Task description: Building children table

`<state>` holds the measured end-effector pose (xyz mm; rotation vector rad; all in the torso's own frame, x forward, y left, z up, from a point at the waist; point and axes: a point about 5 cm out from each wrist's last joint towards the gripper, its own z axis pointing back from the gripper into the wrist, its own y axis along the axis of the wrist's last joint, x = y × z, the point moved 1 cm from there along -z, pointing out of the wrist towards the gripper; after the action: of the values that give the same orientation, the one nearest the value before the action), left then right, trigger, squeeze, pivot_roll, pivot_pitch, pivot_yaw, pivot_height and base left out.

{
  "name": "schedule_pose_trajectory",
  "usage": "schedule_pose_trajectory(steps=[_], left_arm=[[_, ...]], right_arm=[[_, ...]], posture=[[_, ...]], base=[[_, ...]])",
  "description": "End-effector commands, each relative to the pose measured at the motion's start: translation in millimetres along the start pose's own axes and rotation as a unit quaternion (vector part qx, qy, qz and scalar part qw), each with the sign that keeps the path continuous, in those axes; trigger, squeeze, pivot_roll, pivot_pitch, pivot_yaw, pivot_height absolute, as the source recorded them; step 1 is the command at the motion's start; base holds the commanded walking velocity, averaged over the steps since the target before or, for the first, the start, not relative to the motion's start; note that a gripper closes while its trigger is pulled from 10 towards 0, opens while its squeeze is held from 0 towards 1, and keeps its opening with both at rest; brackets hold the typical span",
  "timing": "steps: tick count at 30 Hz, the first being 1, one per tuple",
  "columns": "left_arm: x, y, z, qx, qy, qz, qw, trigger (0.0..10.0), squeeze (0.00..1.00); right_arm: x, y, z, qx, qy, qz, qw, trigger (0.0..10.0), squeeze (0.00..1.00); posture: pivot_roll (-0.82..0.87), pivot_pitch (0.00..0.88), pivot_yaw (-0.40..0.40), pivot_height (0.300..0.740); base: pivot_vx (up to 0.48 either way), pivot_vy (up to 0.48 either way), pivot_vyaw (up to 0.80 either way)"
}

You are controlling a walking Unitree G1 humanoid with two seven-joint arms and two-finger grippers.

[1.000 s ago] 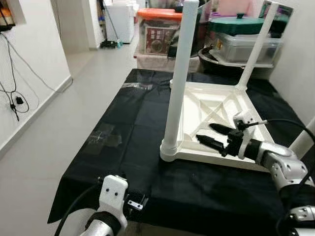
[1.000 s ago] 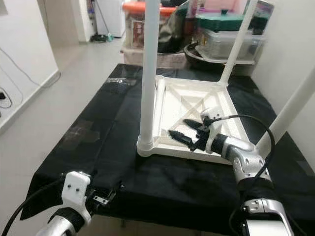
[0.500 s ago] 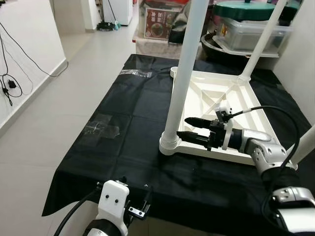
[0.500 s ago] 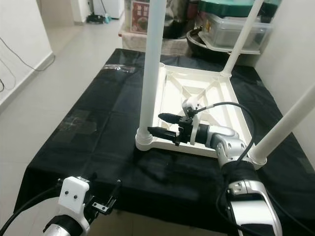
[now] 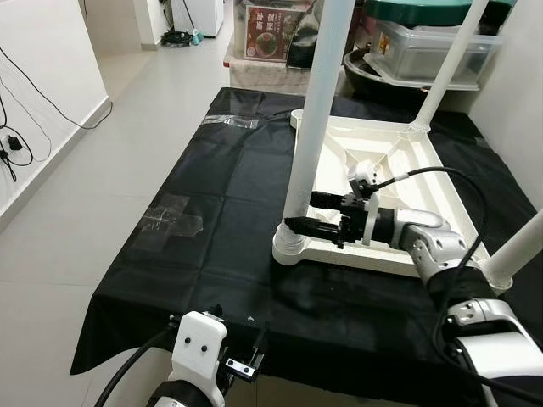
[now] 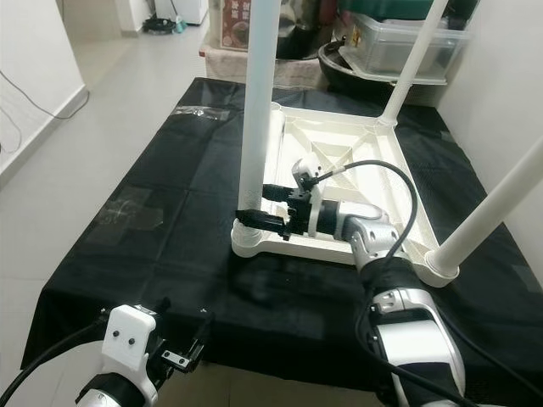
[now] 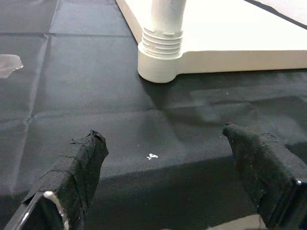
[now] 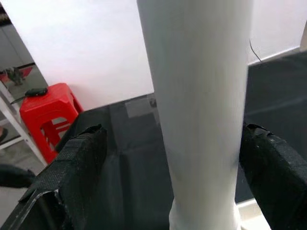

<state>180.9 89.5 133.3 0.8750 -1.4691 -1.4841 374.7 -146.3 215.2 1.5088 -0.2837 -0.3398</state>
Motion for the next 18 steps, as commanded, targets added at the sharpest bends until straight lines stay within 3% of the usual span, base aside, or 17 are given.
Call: schedule_pose_trajectory(steps=[1, 18], left_arm=[[1.6, -1.9, 1.3, -0.01, -0.001, -0.001, 1.0, 10.0, 0.0], [4.9, 0.9, 1.0, -0.008, -0.003, 0.001, 1.0, 10.0, 0.0]], right_arm=[[2.1, 2.2, -3.3, 0.004, -0.008, 0.004, 1.0, 10.0, 0.0], [3.9, 11.3, -27.1, 0.023, -0.031, 0.01, 0.999, 10.0, 0.0]], posture=[[0.14, 0.117, -0.088, 0.74], [0.14, 0.131, -0.097, 0.74]], base=[[0.0, 0.0, 0.0], [0.0, 0.0, 0.0]])
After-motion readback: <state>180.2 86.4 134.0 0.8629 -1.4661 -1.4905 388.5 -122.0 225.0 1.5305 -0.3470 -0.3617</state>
